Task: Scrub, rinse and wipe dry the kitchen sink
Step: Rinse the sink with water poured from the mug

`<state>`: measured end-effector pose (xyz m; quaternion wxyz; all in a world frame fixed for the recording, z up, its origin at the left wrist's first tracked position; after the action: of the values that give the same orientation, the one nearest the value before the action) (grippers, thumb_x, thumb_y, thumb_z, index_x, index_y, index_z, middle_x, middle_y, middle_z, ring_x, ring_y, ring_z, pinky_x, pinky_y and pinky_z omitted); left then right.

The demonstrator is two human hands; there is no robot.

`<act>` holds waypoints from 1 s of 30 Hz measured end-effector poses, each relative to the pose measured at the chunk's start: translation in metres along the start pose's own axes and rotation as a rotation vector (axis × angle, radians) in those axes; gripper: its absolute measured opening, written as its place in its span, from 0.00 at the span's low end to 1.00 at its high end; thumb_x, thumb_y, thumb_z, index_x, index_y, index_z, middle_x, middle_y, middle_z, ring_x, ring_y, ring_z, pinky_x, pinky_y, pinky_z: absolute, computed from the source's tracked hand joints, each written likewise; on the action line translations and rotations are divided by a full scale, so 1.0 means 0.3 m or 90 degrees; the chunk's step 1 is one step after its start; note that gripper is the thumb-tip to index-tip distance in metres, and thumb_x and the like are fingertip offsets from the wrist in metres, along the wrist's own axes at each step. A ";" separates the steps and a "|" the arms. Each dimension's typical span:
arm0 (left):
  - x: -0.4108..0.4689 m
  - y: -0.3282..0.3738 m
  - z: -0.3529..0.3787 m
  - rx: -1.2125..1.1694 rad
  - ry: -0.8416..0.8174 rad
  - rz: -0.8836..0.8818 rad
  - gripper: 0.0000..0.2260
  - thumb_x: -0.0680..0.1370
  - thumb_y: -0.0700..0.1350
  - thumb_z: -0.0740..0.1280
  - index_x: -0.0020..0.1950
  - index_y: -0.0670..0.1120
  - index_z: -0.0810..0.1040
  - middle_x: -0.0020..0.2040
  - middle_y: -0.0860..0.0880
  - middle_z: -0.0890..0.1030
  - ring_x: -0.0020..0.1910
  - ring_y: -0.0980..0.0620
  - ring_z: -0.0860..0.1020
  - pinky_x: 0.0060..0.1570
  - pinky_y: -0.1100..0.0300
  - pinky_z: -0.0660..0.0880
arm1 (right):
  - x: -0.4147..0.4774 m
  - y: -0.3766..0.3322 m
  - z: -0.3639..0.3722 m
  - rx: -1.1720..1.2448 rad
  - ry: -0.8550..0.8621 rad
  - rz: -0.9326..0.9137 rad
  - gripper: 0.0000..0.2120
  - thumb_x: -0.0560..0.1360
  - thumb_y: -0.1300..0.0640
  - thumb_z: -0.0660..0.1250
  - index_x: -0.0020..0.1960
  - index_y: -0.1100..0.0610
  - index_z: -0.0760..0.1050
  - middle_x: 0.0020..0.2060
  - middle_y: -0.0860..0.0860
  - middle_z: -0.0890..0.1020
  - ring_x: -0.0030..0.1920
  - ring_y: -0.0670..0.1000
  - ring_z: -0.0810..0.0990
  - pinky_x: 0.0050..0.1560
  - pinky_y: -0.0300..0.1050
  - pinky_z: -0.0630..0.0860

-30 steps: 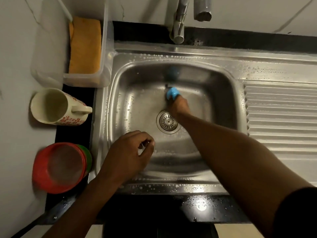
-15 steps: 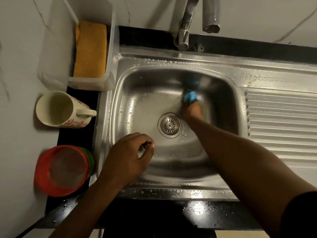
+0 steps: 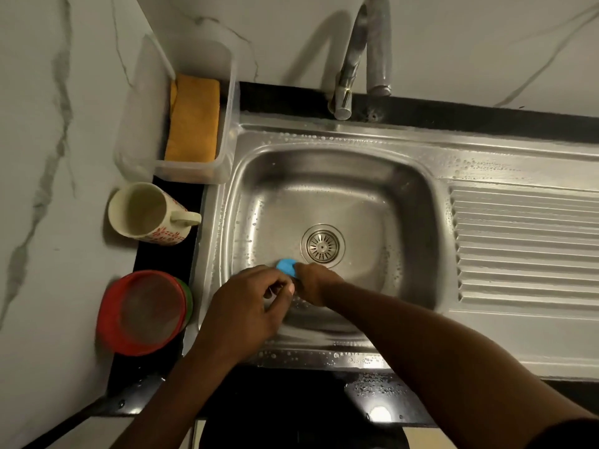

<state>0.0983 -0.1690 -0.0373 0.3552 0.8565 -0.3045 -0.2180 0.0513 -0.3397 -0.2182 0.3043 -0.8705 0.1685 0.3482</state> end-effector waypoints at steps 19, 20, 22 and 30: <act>-0.119 0.130 -0.019 -0.003 0.026 0.050 0.04 0.81 0.53 0.68 0.48 0.57 0.81 0.42 0.61 0.80 0.44 0.56 0.80 0.42 0.60 0.78 | -0.533 0.076 -0.285 0.606 0.137 0.036 0.21 0.83 0.37 0.59 0.62 0.55 0.72 0.30 0.48 0.70 0.26 0.45 0.65 0.24 0.41 0.64; -0.126 0.138 -0.023 -0.001 0.035 0.052 0.05 0.80 0.54 0.67 0.47 0.57 0.81 0.42 0.61 0.80 0.44 0.56 0.80 0.42 0.60 0.78 | -0.558 0.067 -0.293 0.641 0.134 0.012 0.21 0.84 0.37 0.59 0.61 0.54 0.72 0.30 0.48 0.69 0.26 0.46 0.64 0.24 0.40 0.62; -0.146 0.164 -0.031 -0.003 0.061 0.045 0.05 0.80 0.54 0.67 0.47 0.57 0.81 0.41 0.60 0.80 0.43 0.56 0.80 0.42 0.58 0.78 | -0.598 0.053 -0.313 0.669 0.141 -0.024 0.19 0.85 0.39 0.57 0.57 0.54 0.72 0.31 0.49 0.68 0.26 0.46 0.63 0.25 0.38 0.61; -0.296 0.276 -0.025 -0.028 0.204 -0.050 0.04 0.80 0.47 0.72 0.46 0.55 0.83 0.41 0.60 0.83 0.44 0.55 0.82 0.43 0.60 0.79 | -0.687 -0.011 -0.363 0.495 0.146 -0.181 0.12 0.86 0.49 0.59 0.54 0.56 0.76 0.39 0.54 0.78 0.33 0.48 0.74 0.31 0.43 0.73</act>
<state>0.0085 -0.1519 0.0430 0.4093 0.8835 -0.2055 -0.0989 -0.0365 -0.3909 -0.0084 0.6342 -0.7386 0.1983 0.1139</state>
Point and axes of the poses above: each hand's wrist, its own x-axis towards the middle knuckle, its own z-axis out of the palm, y = z × x, the point moved 2 cm from there along x, towards the middle knuckle
